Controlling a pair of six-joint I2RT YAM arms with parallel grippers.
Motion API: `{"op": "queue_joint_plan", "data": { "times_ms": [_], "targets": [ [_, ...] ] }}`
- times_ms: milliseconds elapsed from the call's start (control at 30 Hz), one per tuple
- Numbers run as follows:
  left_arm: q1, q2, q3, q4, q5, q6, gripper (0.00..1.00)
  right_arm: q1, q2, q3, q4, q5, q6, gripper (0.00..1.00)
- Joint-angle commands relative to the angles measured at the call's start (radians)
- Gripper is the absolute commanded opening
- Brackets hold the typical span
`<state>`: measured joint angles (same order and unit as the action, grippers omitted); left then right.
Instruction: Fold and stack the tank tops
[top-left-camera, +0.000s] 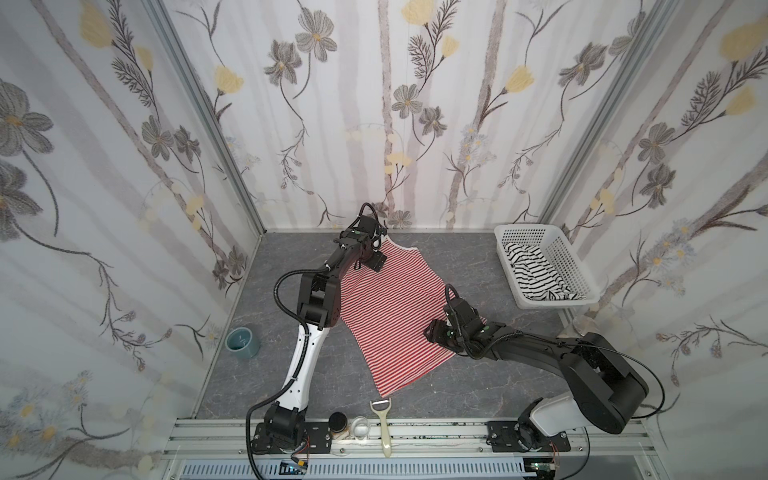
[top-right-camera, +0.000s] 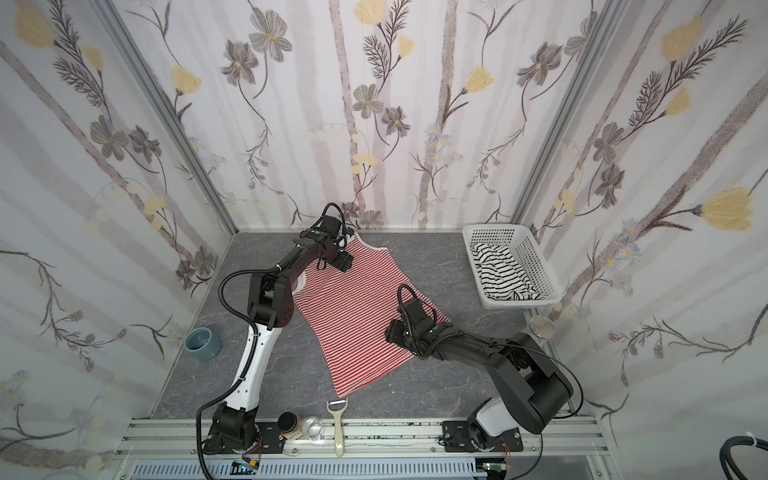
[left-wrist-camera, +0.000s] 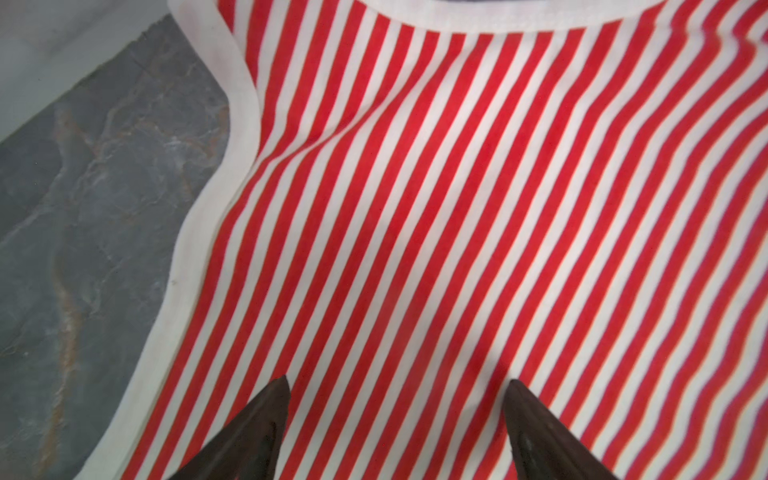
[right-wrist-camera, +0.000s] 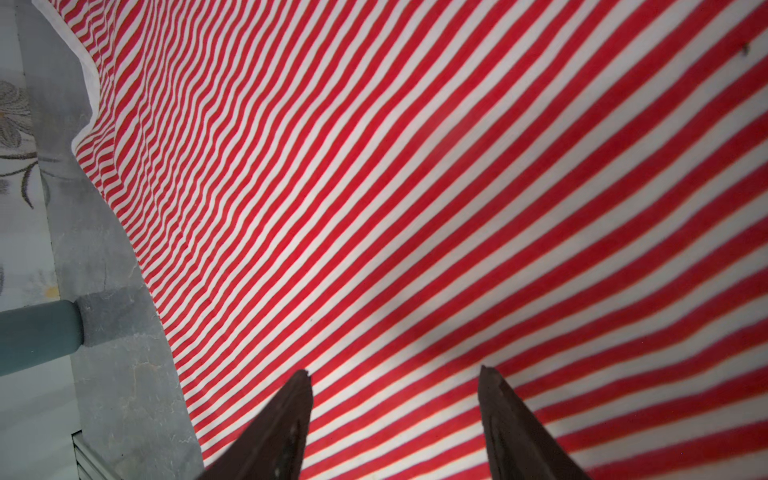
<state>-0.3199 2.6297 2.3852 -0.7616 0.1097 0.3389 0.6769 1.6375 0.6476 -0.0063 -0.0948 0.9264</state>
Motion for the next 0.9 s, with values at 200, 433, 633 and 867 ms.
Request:
{"op": "queue_joint_plan", "data": {
  "times_ms": [200,433,633,867],
  "targets": [
    [0.035,-0.076,-0.130,-0.036,-0.016,0.007,0.81,0.000,0.007,-0.011,-0.008,0.033,0.019,0.66],
    [0.057,-0.116,-0.181,-0.035,-0.018,-0.027,0.80,-0.059,0.025,-0.007,-0.031,0.053,0.005,0.66],
    [0.061,-0.174,-0.257,-0.028,-0.012,-0.036,0.79,-0.155,0.047,0.034,-0.073,0.049,-0.056,0.67],
    [0.060,-0.282,-0.426,0.022,0.018,-0.061,0.79,-0.296,0.156,0.160,-0.082,-0.007,-0.152,0.67]
  ]
}}
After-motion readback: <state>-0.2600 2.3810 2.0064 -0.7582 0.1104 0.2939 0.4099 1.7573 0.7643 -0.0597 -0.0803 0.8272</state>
